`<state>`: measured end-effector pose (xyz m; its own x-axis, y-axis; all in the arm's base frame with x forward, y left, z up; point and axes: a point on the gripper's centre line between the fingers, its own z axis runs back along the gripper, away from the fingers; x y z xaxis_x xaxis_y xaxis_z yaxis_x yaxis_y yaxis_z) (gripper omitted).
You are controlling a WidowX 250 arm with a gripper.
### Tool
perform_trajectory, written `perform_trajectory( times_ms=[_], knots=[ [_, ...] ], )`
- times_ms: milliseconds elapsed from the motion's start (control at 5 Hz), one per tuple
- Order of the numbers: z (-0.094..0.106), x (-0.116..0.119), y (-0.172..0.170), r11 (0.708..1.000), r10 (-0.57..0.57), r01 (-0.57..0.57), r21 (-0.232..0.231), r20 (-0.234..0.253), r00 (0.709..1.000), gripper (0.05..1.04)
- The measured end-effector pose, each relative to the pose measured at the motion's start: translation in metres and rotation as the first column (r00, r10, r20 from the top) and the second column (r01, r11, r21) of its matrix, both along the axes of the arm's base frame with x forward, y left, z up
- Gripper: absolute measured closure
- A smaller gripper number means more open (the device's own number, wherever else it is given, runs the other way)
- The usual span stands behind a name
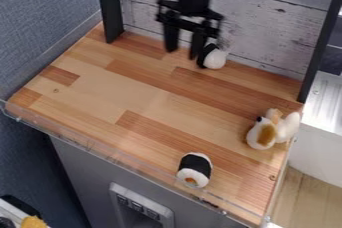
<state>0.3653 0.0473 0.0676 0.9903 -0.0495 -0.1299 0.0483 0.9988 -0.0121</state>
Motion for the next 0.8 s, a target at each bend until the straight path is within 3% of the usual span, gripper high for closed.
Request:
perform_trajectory(
  times_ms=[200,800],
  knots=[
    [0.004,-0.008,0.051,1.0,0.009,-0.009,-0.011,0.005,1.0,0.087],
    [0.02,-0.022,0.131,1.0,0.028,-0.027,-0.013,0.046,0.999,0.087]
  ],
)
